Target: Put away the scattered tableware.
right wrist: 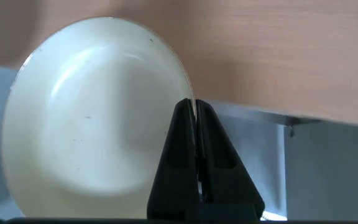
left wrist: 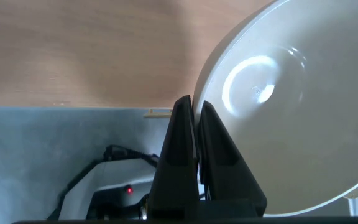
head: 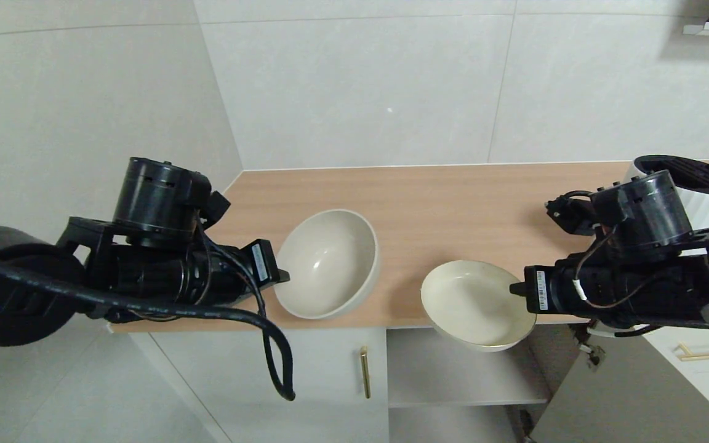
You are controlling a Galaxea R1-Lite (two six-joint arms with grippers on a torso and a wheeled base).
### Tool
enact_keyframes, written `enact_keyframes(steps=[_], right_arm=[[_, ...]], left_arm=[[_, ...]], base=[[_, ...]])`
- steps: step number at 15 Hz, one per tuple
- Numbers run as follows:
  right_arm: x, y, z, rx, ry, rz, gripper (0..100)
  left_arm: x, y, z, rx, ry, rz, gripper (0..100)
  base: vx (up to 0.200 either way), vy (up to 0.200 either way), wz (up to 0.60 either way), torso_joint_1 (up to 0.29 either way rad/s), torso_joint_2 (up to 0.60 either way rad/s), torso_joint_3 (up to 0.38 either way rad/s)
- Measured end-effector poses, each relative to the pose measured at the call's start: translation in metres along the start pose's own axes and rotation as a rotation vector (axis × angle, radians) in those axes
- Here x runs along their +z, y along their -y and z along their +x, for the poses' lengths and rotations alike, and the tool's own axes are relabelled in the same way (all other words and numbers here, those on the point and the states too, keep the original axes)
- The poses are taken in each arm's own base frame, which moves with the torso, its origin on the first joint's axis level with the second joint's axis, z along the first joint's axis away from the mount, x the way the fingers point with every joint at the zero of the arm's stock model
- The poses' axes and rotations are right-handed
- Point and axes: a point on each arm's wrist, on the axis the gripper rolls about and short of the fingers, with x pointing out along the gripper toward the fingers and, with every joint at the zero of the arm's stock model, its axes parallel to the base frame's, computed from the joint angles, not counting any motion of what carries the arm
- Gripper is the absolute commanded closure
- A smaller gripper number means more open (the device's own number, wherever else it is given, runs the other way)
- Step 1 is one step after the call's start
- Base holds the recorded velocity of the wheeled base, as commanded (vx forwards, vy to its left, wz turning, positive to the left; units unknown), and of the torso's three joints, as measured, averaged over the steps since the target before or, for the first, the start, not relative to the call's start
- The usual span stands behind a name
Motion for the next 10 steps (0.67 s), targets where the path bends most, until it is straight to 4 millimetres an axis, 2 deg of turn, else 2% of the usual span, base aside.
enact_keyframes(steps=[3,6,9,10], right_arm=[[-0.003,0.002,-0.013,0.027,-0.022,-0.006,100],[-0.006,0.003,-0.018,0.042,-0.025,-0.027,100],[-0.007,0.003,-0.019,0.042,-0.023,-0.028,100],[-0.007,0.003,-0.019,0.04,-0.025,-0.029,100]], left_arm=[[0.002,0.003,-0.017,-0.027,0.036,0.007,100],[0.003,0.004,-0.024,-0.039,0.05,0.009,100],[0.004,0.005,-0.024,-0.041,0.054,0.009,100],[0.004,0.005,-0.024,-0.04,0.053,0.009,100]], base=[[0.0,0.0,0.0,0.0,0.0,0.0],[0.0,0.0,0.0,0.0,0.0,0.0],[-0.2,0.0,0.0,0.005,0.0,0.002],[0.0,0.0,0.0,0.0,0.0,0.0]])
